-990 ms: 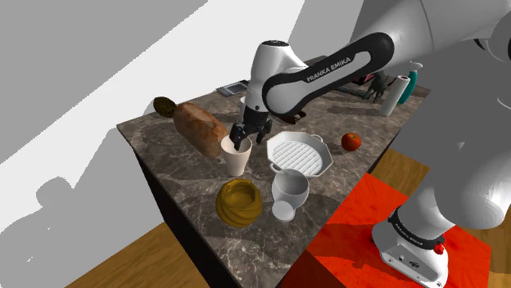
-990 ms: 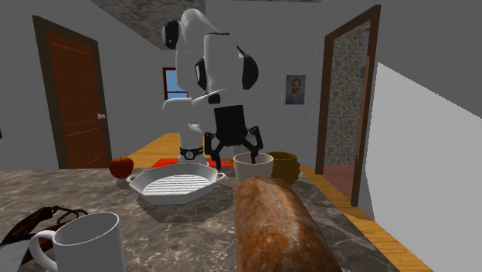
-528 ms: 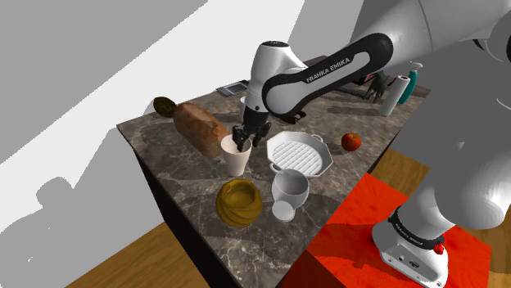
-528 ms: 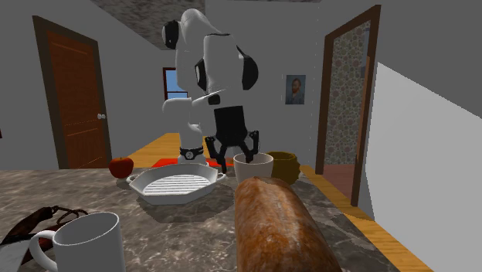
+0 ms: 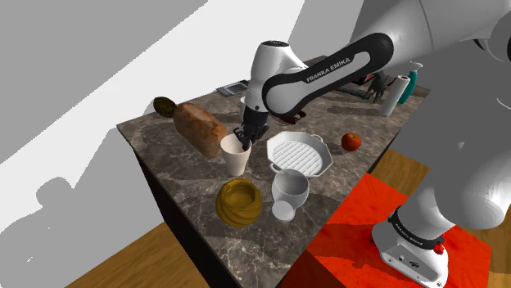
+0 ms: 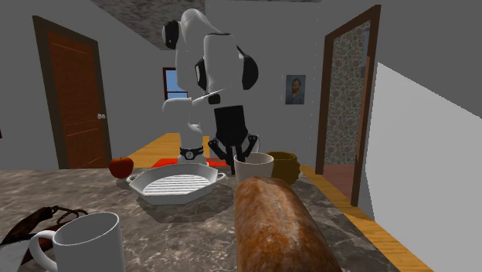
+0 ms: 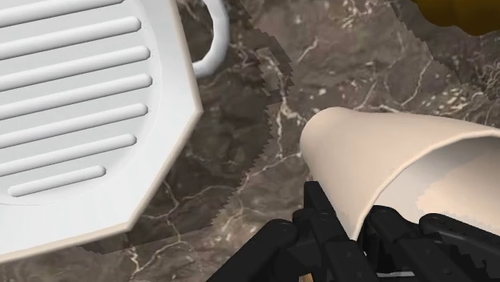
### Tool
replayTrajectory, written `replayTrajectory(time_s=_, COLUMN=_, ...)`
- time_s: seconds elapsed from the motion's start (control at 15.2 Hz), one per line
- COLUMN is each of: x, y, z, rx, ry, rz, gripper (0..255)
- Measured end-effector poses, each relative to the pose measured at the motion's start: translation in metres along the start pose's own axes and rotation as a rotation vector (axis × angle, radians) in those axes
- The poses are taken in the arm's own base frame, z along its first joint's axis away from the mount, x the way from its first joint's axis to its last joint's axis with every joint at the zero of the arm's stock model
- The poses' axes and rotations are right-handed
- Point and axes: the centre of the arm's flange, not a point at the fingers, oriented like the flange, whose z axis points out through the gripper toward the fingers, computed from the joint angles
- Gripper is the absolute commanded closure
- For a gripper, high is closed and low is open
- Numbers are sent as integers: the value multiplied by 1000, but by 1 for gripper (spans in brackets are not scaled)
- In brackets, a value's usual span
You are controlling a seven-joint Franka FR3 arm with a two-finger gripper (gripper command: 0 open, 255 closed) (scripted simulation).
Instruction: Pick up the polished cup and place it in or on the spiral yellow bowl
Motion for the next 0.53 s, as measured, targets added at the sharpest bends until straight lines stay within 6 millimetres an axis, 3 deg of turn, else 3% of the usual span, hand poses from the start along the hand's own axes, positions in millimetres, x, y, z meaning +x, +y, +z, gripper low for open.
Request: replayTrajectory(time_s=0.53, x=2, y=-4, z=-29, rx=-1, ry=-2, rz=1, gripper=255)
